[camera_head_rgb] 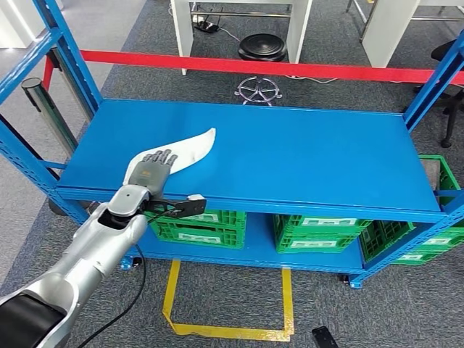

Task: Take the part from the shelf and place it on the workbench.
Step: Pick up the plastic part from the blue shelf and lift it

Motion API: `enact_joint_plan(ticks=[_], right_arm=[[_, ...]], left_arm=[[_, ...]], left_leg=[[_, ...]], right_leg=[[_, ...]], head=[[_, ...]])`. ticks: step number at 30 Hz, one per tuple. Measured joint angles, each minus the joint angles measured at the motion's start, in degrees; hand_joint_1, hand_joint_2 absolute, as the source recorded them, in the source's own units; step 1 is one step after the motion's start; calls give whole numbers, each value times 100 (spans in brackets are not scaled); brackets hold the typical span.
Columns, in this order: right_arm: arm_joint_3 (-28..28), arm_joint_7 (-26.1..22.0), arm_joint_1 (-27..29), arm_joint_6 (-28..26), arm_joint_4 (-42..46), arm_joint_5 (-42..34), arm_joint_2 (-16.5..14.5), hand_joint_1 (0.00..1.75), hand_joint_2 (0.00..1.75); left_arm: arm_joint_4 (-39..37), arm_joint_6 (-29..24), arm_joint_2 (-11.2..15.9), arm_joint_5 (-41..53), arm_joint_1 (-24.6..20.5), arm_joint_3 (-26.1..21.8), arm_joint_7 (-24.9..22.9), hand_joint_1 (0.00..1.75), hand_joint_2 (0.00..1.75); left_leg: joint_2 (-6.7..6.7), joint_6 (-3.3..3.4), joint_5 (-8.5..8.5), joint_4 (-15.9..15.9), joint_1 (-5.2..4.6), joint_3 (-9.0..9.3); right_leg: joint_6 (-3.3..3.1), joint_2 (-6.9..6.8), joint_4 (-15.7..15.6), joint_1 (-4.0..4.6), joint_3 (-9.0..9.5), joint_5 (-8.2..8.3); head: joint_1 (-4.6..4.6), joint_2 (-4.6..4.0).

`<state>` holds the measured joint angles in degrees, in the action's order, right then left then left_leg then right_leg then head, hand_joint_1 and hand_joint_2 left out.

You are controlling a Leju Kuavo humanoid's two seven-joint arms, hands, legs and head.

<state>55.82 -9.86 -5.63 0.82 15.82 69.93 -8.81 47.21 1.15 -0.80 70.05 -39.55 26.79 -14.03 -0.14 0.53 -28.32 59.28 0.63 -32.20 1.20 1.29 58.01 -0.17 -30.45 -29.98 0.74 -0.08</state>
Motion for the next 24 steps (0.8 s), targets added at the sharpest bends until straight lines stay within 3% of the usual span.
enact_joint_plan(ticks=[9,15,16,19,20,24], right_arm=[[-25,1,23,-5,-2,-22,0,0,175],[-85,3,41,-5,-2,-101,0,0,175],[-102,3,45,-5,-2,-117,0,0,175],[-162,3,57,-5,-1,-174,0,0,175],[-181,4,60,-6,-1,-192,0,0,175],[-246,9,72,-5,-1,-233,0,0,175]], left_arm=[[-39,1,2,-1,2,-11,-11,0,175],[-41,4,13,-2,28,-66,-88,37,175],[-40,8,17,-2,34,-80,-96,50,175],[-39,29,33,-2,47,-114,-101,135,175],[-39,37,38,-2,52,-126,-103,156,175],[-39,58,54,-2,70,-162,-109,174,175]], left_leg=[[0,0,0,0,0,0],[0,0,0,0,0,0],[0,0,0,0,0,0],[0,0,0,0,0,0],[0,0,0,0,0,0],[0,0,0,0,0,0]], right_leg=[[0,-1,1,0,0,0],[0,-1,1,0,0,0],[0,-1,1,0,0,0],[0,-1,1,0,0,0],[0,-1,2,0,0,0],[0,-1,2,0,0,0]], head=[[0,0],[0,1],[0,1],[0,1],[0,1],[0,-1]])
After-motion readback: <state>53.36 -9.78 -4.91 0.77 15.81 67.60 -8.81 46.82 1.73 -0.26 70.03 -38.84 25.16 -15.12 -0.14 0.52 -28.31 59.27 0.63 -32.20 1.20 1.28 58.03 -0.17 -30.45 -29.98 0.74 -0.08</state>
